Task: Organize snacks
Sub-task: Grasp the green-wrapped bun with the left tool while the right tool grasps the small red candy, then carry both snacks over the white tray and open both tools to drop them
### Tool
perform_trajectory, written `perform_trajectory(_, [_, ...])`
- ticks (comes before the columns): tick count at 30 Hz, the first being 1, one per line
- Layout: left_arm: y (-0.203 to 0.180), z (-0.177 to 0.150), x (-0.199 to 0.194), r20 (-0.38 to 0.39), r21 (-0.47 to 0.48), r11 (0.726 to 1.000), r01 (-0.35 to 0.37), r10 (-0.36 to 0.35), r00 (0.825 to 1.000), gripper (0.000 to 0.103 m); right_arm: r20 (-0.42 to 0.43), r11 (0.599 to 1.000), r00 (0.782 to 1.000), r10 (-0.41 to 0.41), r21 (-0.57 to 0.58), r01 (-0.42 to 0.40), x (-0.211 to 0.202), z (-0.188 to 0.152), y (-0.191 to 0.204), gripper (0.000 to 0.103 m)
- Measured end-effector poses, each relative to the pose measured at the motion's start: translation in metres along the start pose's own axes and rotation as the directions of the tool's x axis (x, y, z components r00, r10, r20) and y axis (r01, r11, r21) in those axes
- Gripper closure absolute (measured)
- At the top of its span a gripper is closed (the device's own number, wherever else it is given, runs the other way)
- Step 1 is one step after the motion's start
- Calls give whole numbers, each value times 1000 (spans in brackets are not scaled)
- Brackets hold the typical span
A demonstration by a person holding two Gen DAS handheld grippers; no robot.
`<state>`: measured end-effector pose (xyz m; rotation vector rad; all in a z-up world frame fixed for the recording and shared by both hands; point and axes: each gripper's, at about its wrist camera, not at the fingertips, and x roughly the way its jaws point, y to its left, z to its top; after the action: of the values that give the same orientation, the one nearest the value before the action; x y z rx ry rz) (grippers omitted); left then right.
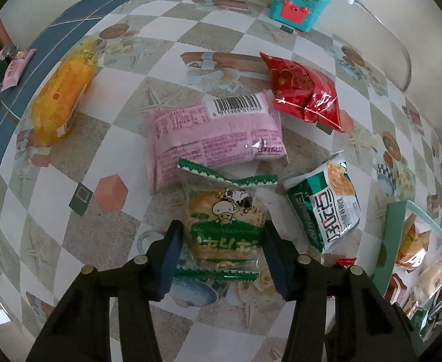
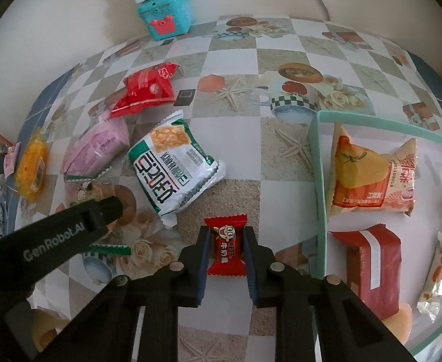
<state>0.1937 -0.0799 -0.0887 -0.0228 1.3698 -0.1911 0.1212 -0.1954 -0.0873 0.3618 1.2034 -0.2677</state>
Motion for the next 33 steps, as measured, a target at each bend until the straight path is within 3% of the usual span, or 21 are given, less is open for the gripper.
perform_trajectory(9, [0,-1,-24,16,9,999,-45,45,999,50,44,1000,999,-5,-6,5,-27,2,-1,82])
perform_trajectory(15, [-2,-3,-51,68,8,1000,-30,29,997,50,61,999,998,-33,-10,33,-46,0,-2,82])
perform_trajectory(33, [-19,-19,-122,199,36,999,7,-14,980,50,170,998,985,-22,65,12,-111,-1,-33,82])
